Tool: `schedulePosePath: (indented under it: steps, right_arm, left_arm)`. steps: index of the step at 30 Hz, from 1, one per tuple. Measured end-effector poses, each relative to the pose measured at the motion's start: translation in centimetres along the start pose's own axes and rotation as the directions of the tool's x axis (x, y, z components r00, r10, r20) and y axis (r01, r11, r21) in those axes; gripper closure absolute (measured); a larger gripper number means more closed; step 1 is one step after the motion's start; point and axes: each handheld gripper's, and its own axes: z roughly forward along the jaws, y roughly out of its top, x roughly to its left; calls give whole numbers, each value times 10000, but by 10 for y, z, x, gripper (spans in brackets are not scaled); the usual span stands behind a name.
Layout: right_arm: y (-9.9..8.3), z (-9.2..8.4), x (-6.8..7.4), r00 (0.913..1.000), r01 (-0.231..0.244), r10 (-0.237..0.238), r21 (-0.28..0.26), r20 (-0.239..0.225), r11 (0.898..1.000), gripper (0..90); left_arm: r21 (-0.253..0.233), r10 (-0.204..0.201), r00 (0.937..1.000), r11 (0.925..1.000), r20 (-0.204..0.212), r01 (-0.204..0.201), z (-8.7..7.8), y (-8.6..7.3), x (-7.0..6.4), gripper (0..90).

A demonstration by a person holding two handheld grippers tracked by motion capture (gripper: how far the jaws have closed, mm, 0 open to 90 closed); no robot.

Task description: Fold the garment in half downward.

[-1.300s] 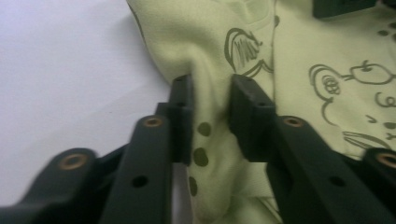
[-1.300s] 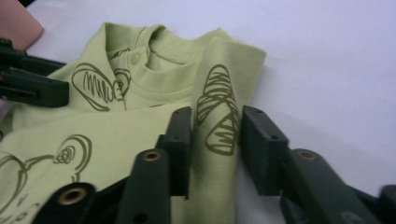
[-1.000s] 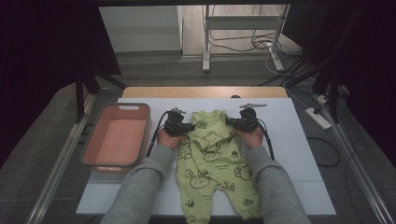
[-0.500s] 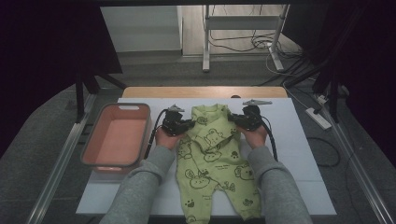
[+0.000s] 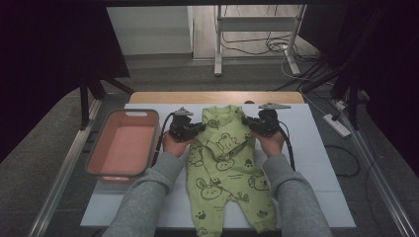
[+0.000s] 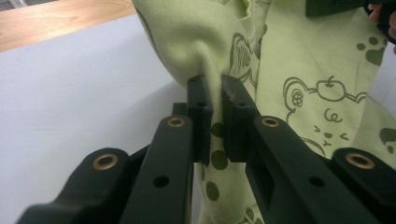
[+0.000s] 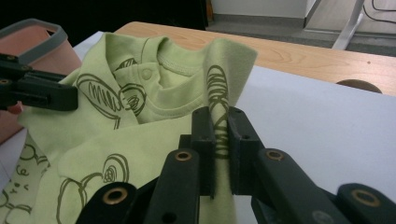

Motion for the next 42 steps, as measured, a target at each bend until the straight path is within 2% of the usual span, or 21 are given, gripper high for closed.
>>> schedulePosePath:
  steps: [11, 16, 18, 21, 23, 33, 38, 42]
  right_arm:
    - [5, -5, 0, 10000, 52, -52, -236, -35, 9997, 831]
    - [4, -5, -1, 9999, -95, 92, -318, -99, 9994, 831]
    - [3, -4, 0, 9999, -68, 66, -265, -81, 9996, 830]
    - [4, -7, 0, 9998, -144, 138, -349, -171, 9993, 830]
    - [5, -8, 2, 9999, -9, 5, -307, -136, 9995, 830]
    - [8, -12, 0, 9998, -34, 24, -444, -207, 9990, 831]
    - [11, -14, 0, 9998, 95, -104, -550, -153, 9984, 831]
    - [19, -16, -1, 9998, 145, -157, -751, -150, 9971, 831]
  left_arm:
    - [4, 69, 10000, 10000, -36, -69, -2, 5, -1, 828]
    - [-2, 61, 10000, 10000, 7, -61, -3, 5, -1, 828]
    - [77, -105, 9998, 9999, 148, 104, -3, 4, 1, 828]
    - [61, -66, 9999, 10000, 144, 65, -4, 5, -1, 828]
    - [58, -49, 9999, 10000, 137, 48, -4, 5, -1, 828]
    - [3, -54, 9999, 10000, 102, 54, -7, 8, 0, 828]
    - [-179, -174, 9995, 9997, 276, 179, -9, 11, 2, 828]
    - [-260, -81, 9997, 9996, 242, 88, -13, 20, 3, 828]
